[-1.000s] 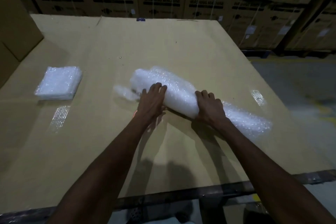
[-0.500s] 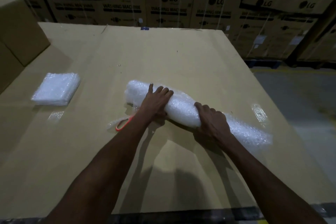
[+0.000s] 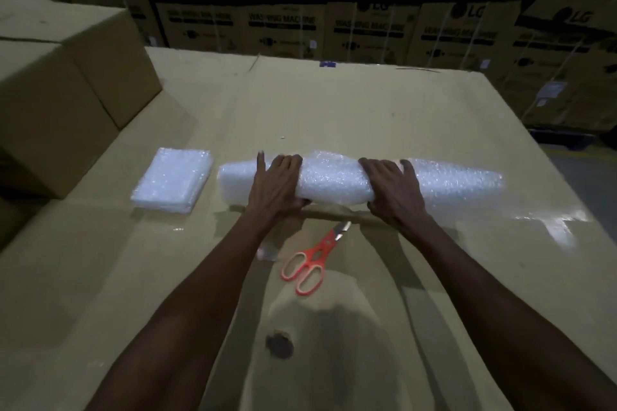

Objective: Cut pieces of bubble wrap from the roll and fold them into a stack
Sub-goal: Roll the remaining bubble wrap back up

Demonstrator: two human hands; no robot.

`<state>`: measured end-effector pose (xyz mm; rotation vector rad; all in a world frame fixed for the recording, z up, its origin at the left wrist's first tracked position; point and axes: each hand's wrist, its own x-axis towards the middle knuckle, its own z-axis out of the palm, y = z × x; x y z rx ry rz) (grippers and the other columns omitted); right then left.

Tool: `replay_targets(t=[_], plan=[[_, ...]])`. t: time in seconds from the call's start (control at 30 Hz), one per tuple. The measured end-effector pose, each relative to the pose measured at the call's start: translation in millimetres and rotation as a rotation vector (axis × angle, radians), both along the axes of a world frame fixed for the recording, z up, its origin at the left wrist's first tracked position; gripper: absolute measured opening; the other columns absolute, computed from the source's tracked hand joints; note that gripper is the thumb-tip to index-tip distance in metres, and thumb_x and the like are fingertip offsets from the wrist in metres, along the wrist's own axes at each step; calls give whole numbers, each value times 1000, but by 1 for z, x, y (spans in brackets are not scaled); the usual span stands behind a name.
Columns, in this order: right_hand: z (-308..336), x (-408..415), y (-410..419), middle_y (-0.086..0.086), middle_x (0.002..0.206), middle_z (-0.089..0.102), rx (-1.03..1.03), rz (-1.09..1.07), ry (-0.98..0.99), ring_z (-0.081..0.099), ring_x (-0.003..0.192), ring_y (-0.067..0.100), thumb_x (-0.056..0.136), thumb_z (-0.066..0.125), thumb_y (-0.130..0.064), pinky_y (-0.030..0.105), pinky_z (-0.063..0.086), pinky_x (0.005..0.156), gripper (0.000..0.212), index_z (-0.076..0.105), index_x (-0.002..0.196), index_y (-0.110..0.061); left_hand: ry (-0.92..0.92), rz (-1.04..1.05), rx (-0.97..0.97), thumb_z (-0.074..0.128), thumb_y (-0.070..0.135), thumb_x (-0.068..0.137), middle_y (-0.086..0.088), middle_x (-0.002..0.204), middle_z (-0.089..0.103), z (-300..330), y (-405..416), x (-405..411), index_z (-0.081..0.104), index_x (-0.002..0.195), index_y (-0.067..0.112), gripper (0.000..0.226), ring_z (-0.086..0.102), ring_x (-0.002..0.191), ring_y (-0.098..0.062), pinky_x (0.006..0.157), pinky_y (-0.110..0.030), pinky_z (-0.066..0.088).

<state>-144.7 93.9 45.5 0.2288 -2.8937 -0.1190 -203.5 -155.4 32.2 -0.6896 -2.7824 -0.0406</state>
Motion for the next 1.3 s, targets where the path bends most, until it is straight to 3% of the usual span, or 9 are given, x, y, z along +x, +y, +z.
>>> replay_targets(t=[0.1,0.4,0.57,0.7,0.87,0.97,1.07,1.13,1.3], plan=[[-5,-40,-34,8,133,65,0,53,-36,60,123,31,58,81,-4,58,33,109,86,53,139,-11,-8,33,47,67,63,76,-4,128,58,-14,-40,-19,45,133,13,79,55,119,-27,112,-60,23],[-25,-73,-37,14,135,61,-14,-121,0,59,120,35,55,86,-10,56,41,103,89,54,138,-6,37,-112,86,68,52,80,-8,131,53,-37,-40,-79,42,139,11,77,47,126,-30,109,-63,28],[-27,-48,8,16,132,62,-27,-282,-16,60,115,38,52,88,-12,52,44,97,92,53,137,-5,16,-236,108,72,48,82,-10,142,49,-49,18,-87,40,144,12,78,40,137,-32,113,-65,21],[-39,-24,24,21,122,66,-17,-326,-77,65,100,42,49,92,-17,52,51,82,95,55,135,-1,-82,-248,77,70,44,85,-10,157,35,-54,55,-90,33,152,14,82,18,151,-33,116,-66,5],[-44,-25,24,17,130,61,7,-373,-146,61,111,39,57,90,-24,52,46,94,97,48,142,-4,-152,-262,38,64,48,86,-7,163,20,-49,61,-99,19,156,16,89,1,154,-31,116,-66,-3],[-35,-25,25,15,148,50,-30,-347,-198,50,131,36,68,80,-51,54,37,107,104,37,152,-8,-152,-284,-4,65,64,79,-9,164,18,-41,57,-99,16,157,15,104,2,154,-31,116,-66,-3],[-22,-24,28,11,160,37,-74,-320,-194,38,144,32,70,49,-81,57,27,116,113,29,157,-12,-135,-338,-8,62,65,79,-9,164,17,-29,57,-95,12,158,11,108,3,154,-28,116,-64,-4],[-11,-24,29,11,161,37,-109,-327,-175,37,145,31,73,38,-87,56,30,117,112,31,156,-12,-129,-364,25,59,60,82,-9,165,17,-21,59,-92,12,159,10,103,5,154,-26,118,-63,-4],[10,-20,25,11,158,43,-163,-312,-74,40,144,29,81,38,-83,51,34,114,101,39,152,-11,-88,-399,121,52,52,90,-7,163,25,3,64,-74,19,157,8,86,11,153,-24,121,-58,-2]])
